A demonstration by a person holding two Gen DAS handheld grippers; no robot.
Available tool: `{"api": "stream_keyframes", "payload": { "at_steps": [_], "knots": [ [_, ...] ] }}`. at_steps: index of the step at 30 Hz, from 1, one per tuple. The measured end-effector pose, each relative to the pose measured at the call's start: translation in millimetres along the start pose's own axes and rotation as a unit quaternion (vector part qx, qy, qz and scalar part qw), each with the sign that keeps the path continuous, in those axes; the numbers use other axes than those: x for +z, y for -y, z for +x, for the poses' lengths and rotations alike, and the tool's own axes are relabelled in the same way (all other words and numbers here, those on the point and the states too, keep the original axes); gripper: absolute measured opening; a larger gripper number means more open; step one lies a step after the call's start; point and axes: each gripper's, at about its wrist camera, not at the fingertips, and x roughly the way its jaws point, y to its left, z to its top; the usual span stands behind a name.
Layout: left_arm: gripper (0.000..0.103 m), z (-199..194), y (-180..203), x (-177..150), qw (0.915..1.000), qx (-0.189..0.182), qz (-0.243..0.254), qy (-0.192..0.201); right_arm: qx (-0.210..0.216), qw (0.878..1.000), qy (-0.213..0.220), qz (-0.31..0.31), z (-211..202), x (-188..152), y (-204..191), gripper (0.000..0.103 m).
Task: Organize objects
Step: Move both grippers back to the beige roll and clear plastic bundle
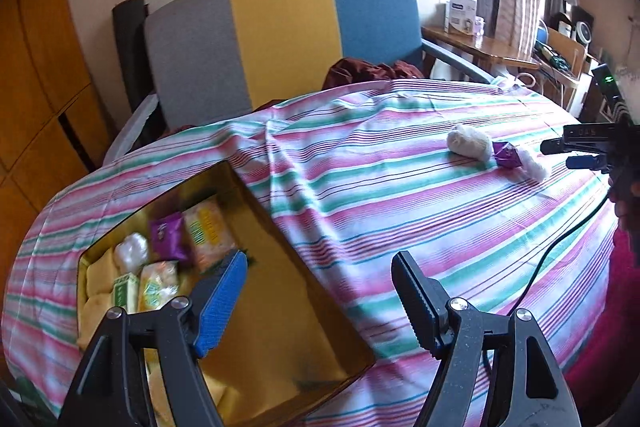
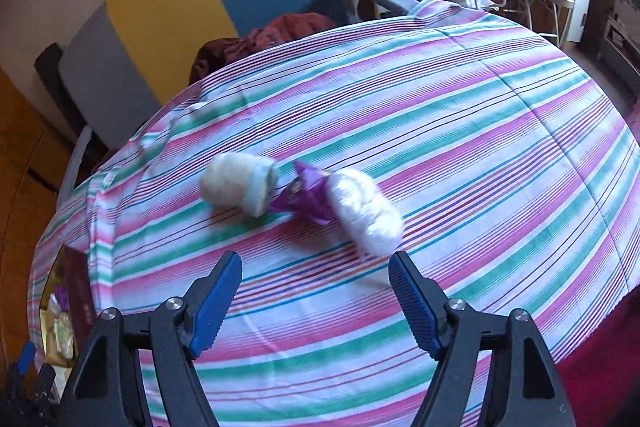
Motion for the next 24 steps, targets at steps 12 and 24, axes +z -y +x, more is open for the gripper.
{"api": "stream_keyframes", "payload": {
  "at_steps": [12, 24],
  "knots": [
    [0.076, 39.6, 61.8, 36.7, 0.9975, -0.062, 0.018, -0.027, -0.011, 0.998, -0.005, 0.068, 25.8, 15.8, 44.0, 0.077],
    [0.076, 84.3, 97.9, 62.8, 0.9936, -0.093, 0.018, -0.062, -0.023, 0.998, -0.044, 0.029, 62.8, 33.8, 36.6, 0.071]
  ]
}}
